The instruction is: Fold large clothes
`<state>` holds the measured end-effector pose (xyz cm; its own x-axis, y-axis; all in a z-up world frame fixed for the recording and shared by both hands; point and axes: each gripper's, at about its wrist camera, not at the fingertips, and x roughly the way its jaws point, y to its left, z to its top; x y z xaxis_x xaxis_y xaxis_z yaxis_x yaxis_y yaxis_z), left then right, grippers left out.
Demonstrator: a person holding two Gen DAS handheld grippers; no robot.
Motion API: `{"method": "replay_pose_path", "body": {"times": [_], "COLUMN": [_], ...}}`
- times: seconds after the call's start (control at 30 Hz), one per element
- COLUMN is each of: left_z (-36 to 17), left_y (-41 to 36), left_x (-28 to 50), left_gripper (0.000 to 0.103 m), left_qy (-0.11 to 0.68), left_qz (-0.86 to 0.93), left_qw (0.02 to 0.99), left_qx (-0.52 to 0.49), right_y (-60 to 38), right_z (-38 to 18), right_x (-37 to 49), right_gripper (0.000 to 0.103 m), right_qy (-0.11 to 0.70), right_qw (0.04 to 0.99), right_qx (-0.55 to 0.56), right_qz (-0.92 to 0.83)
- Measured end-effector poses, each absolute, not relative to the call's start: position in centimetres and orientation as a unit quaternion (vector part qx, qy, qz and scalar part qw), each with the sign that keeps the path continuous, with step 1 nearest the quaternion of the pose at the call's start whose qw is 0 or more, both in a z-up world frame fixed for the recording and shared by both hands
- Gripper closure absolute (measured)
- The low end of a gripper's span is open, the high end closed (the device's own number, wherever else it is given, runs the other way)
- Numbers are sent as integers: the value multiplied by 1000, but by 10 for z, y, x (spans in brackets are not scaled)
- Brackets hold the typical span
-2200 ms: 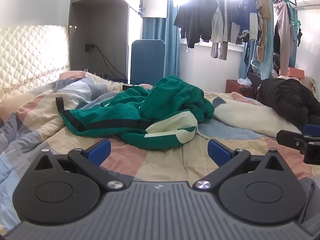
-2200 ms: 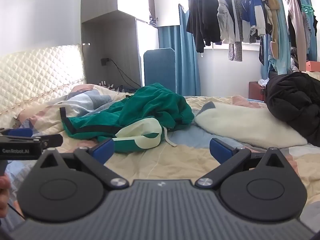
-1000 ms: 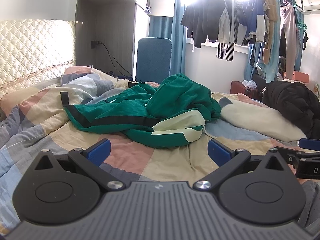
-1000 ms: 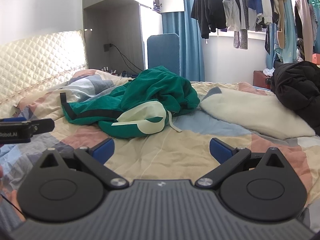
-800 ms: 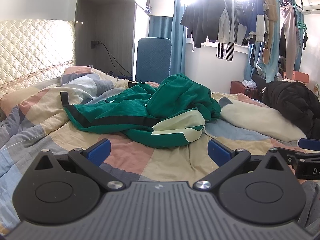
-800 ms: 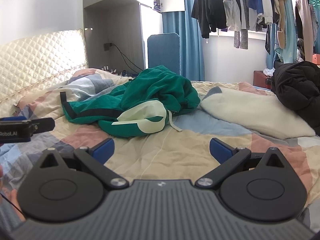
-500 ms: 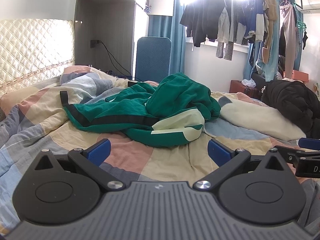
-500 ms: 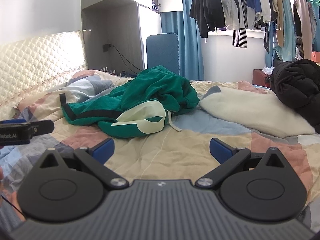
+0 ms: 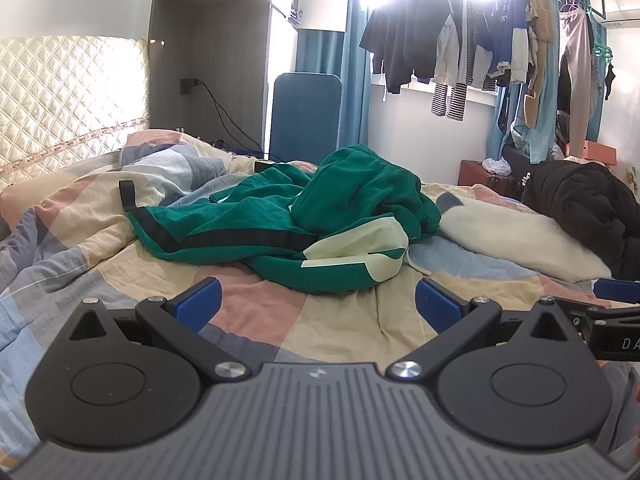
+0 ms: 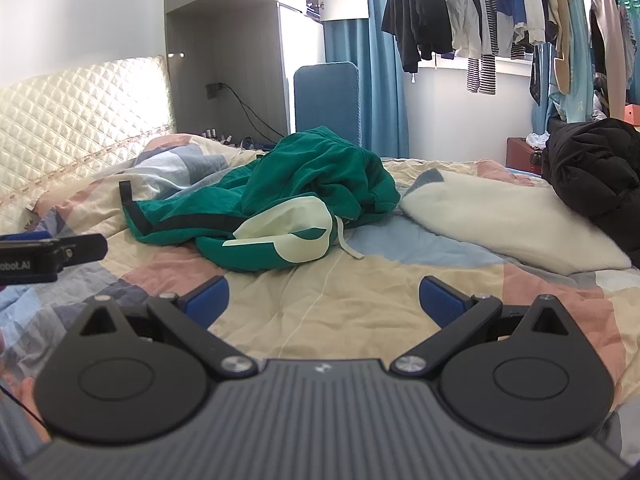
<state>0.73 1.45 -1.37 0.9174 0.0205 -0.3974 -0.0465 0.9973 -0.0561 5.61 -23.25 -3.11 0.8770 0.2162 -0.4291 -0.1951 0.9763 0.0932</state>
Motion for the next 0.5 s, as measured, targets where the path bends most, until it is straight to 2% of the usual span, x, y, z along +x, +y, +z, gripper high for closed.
{"method": "replay_pose_path", "body": {"times": [0.5], "left_z": [-13], "left_y": [13], "left_x": [9], "left_gripper": [0], "left_qy": [197], "left_qz": [12], "left_qw": [980], "left_qx": [-30], "right_y": [-231], "right_z": [-29], "right_x": [55], "right_gripper": [0], "right_qy": [221], "right_qw": [969], "right_qx": [21], "right_qz": [111]}}
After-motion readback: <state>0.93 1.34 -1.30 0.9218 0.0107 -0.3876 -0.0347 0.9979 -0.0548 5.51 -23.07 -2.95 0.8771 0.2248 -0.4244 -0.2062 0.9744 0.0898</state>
